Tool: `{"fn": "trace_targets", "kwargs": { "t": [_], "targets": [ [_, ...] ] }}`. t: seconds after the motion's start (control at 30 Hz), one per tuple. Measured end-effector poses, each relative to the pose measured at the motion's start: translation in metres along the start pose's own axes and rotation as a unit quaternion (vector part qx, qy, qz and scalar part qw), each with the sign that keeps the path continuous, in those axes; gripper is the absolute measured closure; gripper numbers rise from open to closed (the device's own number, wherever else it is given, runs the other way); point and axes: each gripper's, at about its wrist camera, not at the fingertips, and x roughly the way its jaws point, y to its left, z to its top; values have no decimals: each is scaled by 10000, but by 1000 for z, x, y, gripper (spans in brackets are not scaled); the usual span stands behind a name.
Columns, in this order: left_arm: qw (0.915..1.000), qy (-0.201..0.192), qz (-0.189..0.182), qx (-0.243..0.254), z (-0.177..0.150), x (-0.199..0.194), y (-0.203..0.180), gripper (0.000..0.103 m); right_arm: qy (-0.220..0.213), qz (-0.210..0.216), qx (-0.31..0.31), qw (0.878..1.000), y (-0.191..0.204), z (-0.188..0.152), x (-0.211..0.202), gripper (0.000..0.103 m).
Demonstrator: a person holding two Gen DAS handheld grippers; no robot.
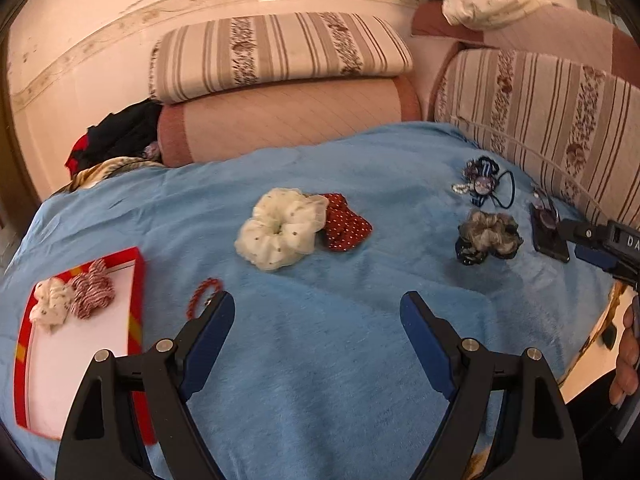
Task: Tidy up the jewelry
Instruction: 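Move left tool to red bead bracelet while right tool approaches grey sheer scrunchie, then grasp red bead bracelet with left tool while right tool grasps grey sheer scrunchie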
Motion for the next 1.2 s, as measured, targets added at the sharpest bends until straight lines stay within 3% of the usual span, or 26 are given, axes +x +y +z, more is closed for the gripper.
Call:
{"fn": "trace_targets", "kwargs": {
  "t": [0.13,0.3,0.4,0.57,0.8,0.9,1.2],
  "targets": [
    [9998,167,-48,-69,8,20,19,19,150,40,-4,9999,7,9,17,24],
    [9962,407,82,-760,20,46,87,19,383,-21,-42,9993,16,23,47,23],
    [9890,424,183,-1408,19,54,136,19,513,-150,-80,9985,21,32,66,23],
    [9718,594,-80,-2282,6,64,189,19,576,-268,114,9979,14,31,82,23],
    [9804,1004,-389,-1650,3,89,159,19,637,-313,244,9972,12,27,93,23],
    [9840,1260,-192,-1243,-5,104,141,19,610,-338,291,9971,8,27,93,23],
    [9800,1650,548,-966,-17,135,128,28,583,-267,227,9977,10,27,93,23]
  ]
}}
